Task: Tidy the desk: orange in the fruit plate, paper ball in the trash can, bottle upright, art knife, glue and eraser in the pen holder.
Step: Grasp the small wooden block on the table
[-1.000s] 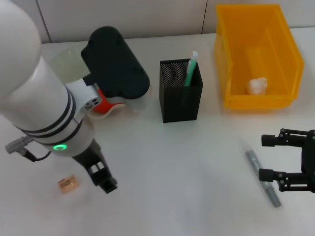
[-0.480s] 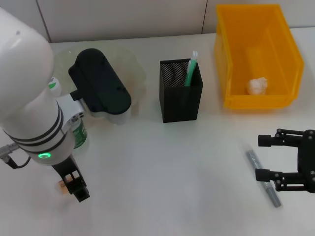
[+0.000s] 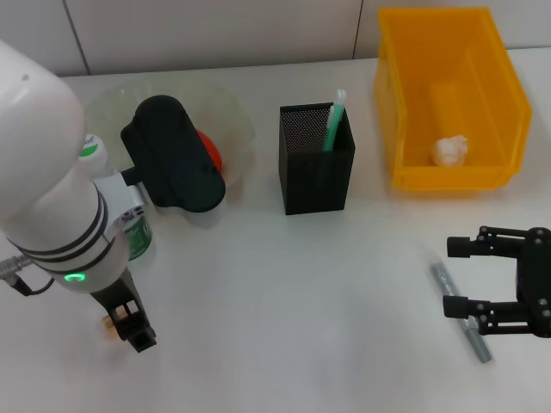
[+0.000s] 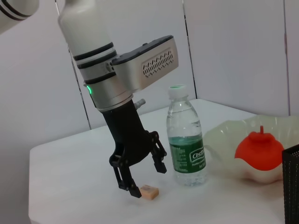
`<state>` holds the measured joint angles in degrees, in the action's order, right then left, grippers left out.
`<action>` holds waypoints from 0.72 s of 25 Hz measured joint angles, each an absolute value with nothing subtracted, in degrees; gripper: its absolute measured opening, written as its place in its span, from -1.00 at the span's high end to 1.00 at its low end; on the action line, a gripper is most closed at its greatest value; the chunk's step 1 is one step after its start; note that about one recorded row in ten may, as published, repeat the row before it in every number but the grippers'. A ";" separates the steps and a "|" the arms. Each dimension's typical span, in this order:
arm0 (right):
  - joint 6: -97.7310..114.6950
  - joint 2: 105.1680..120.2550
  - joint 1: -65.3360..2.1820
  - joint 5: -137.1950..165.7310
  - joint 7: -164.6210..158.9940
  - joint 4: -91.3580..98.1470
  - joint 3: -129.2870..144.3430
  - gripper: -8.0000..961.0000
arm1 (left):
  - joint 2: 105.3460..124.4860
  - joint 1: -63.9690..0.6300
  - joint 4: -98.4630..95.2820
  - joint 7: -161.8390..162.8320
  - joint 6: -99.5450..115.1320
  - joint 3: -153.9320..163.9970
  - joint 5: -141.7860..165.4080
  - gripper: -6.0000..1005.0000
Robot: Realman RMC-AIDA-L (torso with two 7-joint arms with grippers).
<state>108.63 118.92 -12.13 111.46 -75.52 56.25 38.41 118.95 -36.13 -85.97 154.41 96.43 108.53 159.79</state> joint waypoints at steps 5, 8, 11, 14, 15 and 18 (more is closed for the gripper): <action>108.63 118.92 -12.13 111.47 -75.54 56.23 38.22 -0.56 | 118.84 -35.01 -85.39 151.34 95.35 107.88 159.79 -0.62; 108.63 118.97 -12.25 111.47 -75.56 55.85 38.18 -0.56 | 118.75 -34.51 -85.28 150.28 95.14 107.64 159.79 -0.60; 108.64 118.99 -12.64 111.47 -75.58 55.44 38.13 -0.56 | 118.73 -33.73 -84.58 148.58 94.62 107.09 159.78 -0.59; 108.54 119.00 -12.81 111.48 -75.59 55.36 38.15 -0.55 | 118.70 -33.38 -84.30 147.75 94.47 106.31 159.77 -0.58; 108.39 119.00 -12.87 111.49 -75.59 55.28 38.20 -0.55 | 118.69 -32.78 -83.94 146.48 94.05 105.08 159.79 -0.58; 107.97 119.00 -13.01 111.56 -75.63 55.16 38.54 -0.55 | 118.74 -32.32 -83.67 145.88 93.50 105.07 159.77 -0.57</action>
<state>107.97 119.00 -13.01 111.56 -75.63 55.16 38.54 118.74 -32.32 -83.67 145.88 93.50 105.07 159.77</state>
